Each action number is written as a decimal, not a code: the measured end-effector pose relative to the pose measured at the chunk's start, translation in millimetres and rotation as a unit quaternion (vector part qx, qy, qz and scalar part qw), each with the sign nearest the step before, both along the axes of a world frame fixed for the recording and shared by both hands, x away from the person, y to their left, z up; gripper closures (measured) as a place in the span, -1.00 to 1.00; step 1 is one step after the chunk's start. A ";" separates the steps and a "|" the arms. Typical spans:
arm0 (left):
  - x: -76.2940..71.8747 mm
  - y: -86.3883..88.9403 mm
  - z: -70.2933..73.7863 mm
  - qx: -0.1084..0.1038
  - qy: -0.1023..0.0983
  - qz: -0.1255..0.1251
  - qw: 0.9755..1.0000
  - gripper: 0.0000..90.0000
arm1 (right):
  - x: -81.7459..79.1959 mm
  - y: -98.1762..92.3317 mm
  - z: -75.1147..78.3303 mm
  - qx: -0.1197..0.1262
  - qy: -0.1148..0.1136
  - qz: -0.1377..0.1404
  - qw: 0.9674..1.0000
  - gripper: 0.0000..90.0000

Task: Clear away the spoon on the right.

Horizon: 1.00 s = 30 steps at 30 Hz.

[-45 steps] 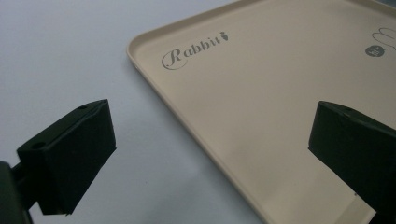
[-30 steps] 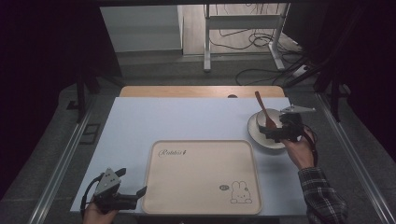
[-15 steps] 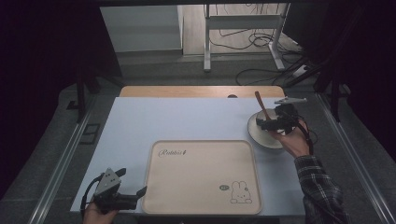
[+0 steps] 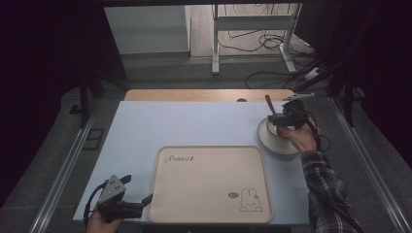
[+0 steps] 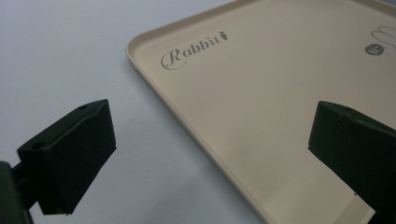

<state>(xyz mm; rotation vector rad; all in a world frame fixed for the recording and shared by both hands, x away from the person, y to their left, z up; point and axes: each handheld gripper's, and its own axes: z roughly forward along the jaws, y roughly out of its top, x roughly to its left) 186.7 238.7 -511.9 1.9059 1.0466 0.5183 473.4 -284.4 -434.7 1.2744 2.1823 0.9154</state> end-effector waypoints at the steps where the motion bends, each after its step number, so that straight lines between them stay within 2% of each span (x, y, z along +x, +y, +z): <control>1: 0.0 -0.1 0.0 0.000 0.000 0.000 1.000 -0.99 | 2.7 0.8 0.0 0.000 0.004 0.001 1.000 -0.29; 8: -0.3 0.2 0.1 0.000 -0.001 -0.001 1.000 -0.99 | 20.5 5.6 -1.6 -0.014 0.005 0.000 1.000 -0.09; 13: -0.7 0.5 0.1 -0.001 -0.003 -0.001 1.000 -0.99 | 35.6 10.6 -4.7 -0.032 0.007 -0.002 0.999 0.09; 18: -0.8 0.7 0.1 -0.001 -0.003 -0.002 1.000 -0.99 | 45.0 11.8 -7.2 -0.031 0.012 -0.007 0.999 0.24; 19: -0.9 0.7 0.1 -0.001 -0.003 -0.002 1.000 -0.99 | 47.1 12.0 -7.6 -0.031 0.013 -0.007 0.999 0.30; 20: -1.0 0.7 0.1 -0.001 -0.004 -0.002 1.000 -0.99 | 51.2 12.9 -8.3 -0.031 0.023 -0.005 0.999 0.49; 21: -1.0 0.7 0.1 -0.001 -0.004 -0.002 1.000 -0.99 | 51.2 12.9 -8.3 -0.031 0.023 -0.005 0.999 0.49; 23: -1.2 0.8 0.2 -0.001 -0.005 -0.002 1.000 -0.99 | 53.6 14.4 -7.0 -0.037 0.027 -0.004 0.999 0.73; 30: -1.4 0.3 0.2 0.001 -0.006 -0.003 1.000 -0.99 | 52.0 16.9 3.4 -0.031 0.032 0.006 0.999 0.75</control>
